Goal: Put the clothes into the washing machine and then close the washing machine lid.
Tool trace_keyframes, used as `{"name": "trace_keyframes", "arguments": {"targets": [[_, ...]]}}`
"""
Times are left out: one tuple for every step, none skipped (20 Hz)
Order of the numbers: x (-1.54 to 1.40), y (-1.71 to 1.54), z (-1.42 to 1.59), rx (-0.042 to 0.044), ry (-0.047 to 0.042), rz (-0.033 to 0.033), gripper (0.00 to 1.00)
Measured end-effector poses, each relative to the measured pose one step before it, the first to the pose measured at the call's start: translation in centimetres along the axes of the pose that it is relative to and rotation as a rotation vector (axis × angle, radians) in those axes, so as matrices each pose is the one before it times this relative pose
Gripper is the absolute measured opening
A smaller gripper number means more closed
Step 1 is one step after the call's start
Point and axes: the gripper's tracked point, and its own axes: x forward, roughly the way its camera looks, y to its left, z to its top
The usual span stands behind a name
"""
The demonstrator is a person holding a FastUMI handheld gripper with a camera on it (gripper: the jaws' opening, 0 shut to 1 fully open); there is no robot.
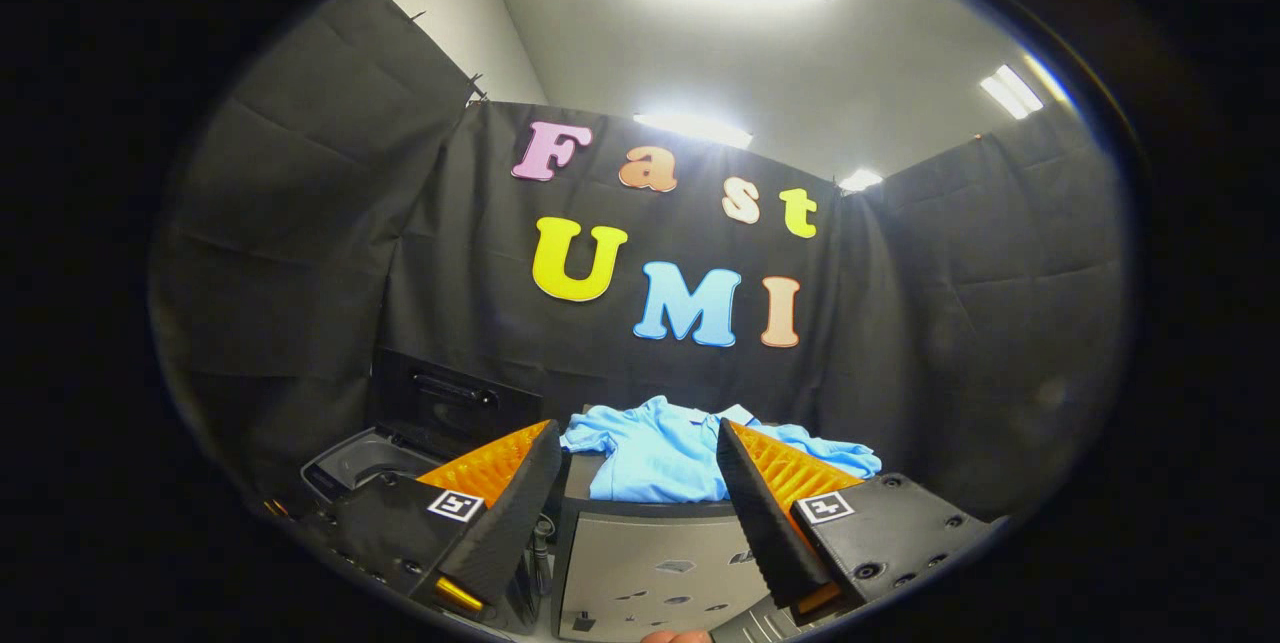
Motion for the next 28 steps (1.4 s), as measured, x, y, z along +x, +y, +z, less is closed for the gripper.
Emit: {"name": "trace_keyframes", "arguments": {"targets": [[0.468,-0.583,0.121,0.00399,0.01168,0.00019,0.98],[0.527,-0.619,0.33,0.00264,0.0051,-0.00231,0.98],[0.629,-0.49,0.427,0.00044,0.0006,0.00083,0.98],[0.704,-0.488,0.281,0.0004,0.00997,0.005,0.98],[0.983,-0.392,0.066,0.00419,0.01325,0.01191,0.98],[0.816,-0.413,0.287,0.00414,0.00955,0.00797,0.98],[0.84,-0.681,0.471,0.00432,0.00204,0.00187,0.98],[0.924,-0.74,0.405,0.00283,0.00394,-0.00345,0.98],[0.974,-0.526,0.185,-0.00317,0.01174,0.00231,0.98],[0.928,-0.503,0.168,-0.00296,0.00972,0.00063,0.98],[1.056,-0.498,0.059,-0.00363,0.01478,0.00123,0.98],[1.052,-0.421,0.223,-0.00006,0.01257,0.00527,0.98],[0.963,-0.152,-0.227,-0.0041,0.02562,0.00984,0.98],[0.974,-0.265,-0.476,-0.00735,0.03209,0.0141,0.98],[0.981,-0.159,-0.649,-0.00568,0.03786,0.01535,0.98],[0.871,-0.27,-0.454,-0.00064,0.02967,0.0111,0.98],[0.657,-0.485,-0.09,0.00438,0.02333,0.00012,0.98],[0.639,-0.324,-0.098,0.004,0.01889,0.00221,0.98],[0.574,-0.185,-0.174,0.00268,0.01273,0.0033,0.98],[0.536,-0.082,-0.042,-0.00114,0.01372,0.00515,0.98],[0.596,0.033,-0.065,-0.00491,0.01462,0.00588,0.98],[0.634,-0.259,-0.033,-0.00666,0.01049,0.00232,0.98],[0.571,-0.19,-0.17,-0.00259,0.0124,0.00468,0.98],[0.571,-0.036,0.182,0.00148,0.00916,0.00849,0.98],[0.607,-0.127,0.069,0.0023,0.01344,0.00365,0.98],[0.574,-0.093,0.022,0.0034,0.01376,0.00301,0.98],[0.634,-0.052,0.113,0.00325,0.01432,0.00323,0.98],[0.633,0.002,-0.162,0.00134,0.01579,0.00282,0.98]]}}
